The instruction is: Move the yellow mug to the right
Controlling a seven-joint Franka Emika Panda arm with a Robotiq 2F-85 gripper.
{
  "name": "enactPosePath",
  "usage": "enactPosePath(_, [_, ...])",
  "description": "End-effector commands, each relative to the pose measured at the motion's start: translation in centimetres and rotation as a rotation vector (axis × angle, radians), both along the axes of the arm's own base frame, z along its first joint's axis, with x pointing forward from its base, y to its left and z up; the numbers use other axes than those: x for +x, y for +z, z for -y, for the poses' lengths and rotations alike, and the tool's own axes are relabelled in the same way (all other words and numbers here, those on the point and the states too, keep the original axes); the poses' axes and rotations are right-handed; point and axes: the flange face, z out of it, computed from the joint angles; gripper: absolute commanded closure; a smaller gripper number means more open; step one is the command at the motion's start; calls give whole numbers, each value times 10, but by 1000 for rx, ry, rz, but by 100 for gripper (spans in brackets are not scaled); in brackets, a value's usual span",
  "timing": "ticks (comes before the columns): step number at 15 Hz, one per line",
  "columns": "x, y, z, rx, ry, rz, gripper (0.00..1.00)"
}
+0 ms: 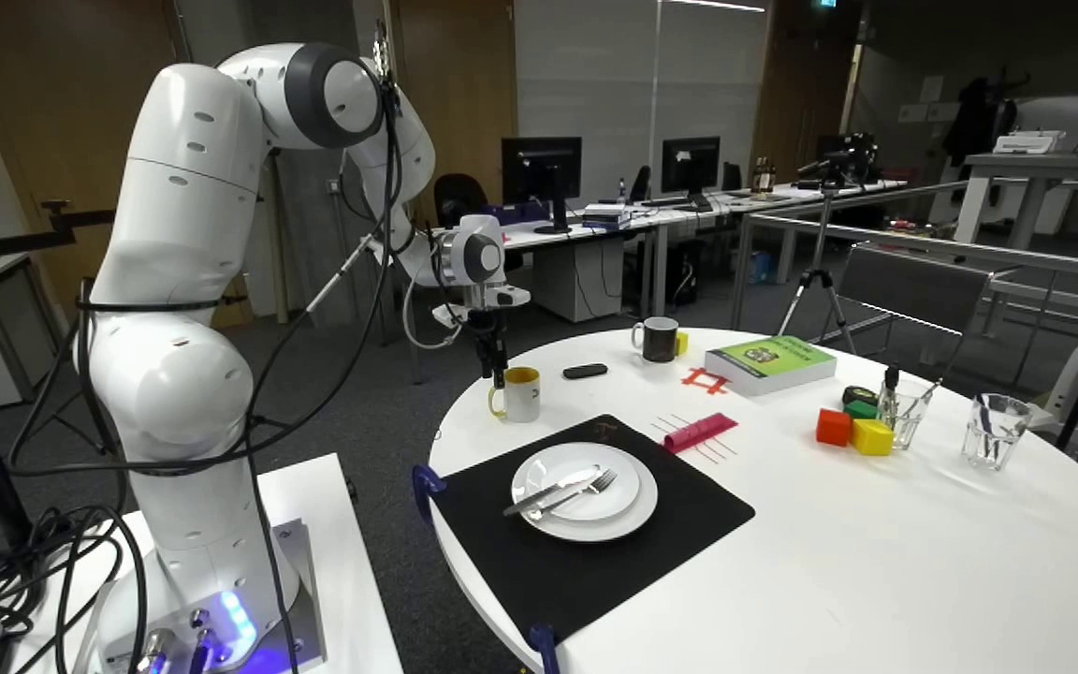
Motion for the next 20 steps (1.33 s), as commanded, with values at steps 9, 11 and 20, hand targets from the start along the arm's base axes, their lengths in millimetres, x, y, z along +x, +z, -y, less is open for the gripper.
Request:
enactPosePath(9, [3,-10,-4,64,-6,-5,0])
enactPosePath(11, [3,-10,-4,64,-8,-3,0])
enactPosePath(20, [3,-13,-3,67,-6,-16,71])
